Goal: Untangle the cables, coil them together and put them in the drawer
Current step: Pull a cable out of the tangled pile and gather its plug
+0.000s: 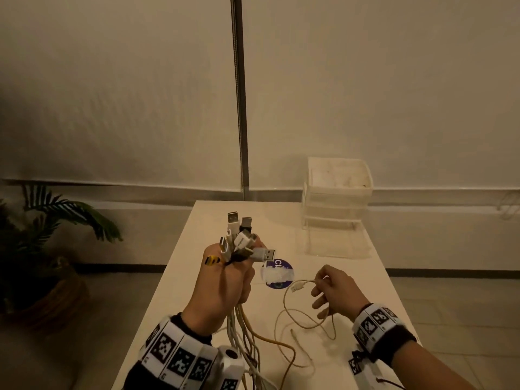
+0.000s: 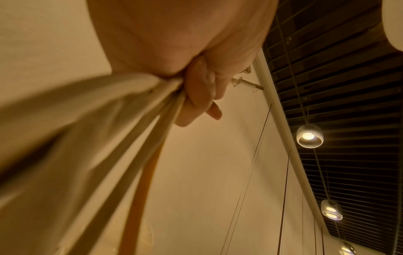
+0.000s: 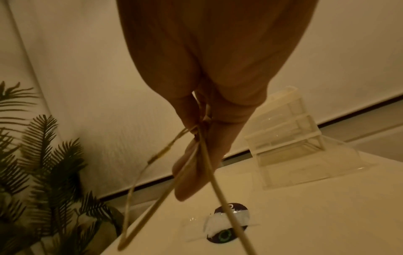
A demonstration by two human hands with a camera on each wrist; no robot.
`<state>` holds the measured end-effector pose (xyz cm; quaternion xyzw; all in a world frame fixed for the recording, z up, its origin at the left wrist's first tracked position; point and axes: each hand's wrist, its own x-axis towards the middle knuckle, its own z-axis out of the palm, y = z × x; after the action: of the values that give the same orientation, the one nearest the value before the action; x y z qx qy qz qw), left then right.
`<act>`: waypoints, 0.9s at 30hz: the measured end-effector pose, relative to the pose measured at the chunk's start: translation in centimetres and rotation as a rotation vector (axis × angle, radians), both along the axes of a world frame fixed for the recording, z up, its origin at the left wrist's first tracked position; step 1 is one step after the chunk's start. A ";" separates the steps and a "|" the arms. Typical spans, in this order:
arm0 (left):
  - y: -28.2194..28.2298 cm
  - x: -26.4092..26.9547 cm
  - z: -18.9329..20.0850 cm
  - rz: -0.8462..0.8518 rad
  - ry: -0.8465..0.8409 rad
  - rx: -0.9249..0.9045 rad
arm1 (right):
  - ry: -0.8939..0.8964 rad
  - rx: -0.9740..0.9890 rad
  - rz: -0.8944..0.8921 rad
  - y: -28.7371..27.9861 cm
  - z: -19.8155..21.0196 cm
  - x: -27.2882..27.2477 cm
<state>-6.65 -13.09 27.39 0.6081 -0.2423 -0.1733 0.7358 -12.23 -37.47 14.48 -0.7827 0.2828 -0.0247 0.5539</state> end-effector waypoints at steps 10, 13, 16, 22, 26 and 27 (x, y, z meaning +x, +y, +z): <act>0.4 1.1 -0.1 0.027 0.017 0.038 | -0.028 -0.337 -0.029 -0.3 0.9 2.0; 0.0 1.2 -0.2 0.001 0.012 0.015 | 0.006 -0.088 -0.017 0.0 1.7 2.6; -0.7 1.3 -0.5 0.003 0.028 0.008 | -0.183 0.362 -0.096 1.1 4.3 1.9; -3.3 1.2 -0.5 0.014 0.074 0.057 | -0.593 0.837 0.164 6.4 11.1 -1.0; -4.3 0.5 0.0 -0.080 0.041 0.047 | -0.617 0.360 0.233 9.6 12.3 -1.2; -4.3 0.3 0.1 -0.113 0.055 0.037 | -0.603 0.268 0.213 9.9 12.4 -1.3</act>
<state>-6.33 -17.43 27.47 0.6022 -0.2527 -0.2355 0.7198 -13.55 -27.54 26.91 -0.6856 0.0239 -0.1598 0.7098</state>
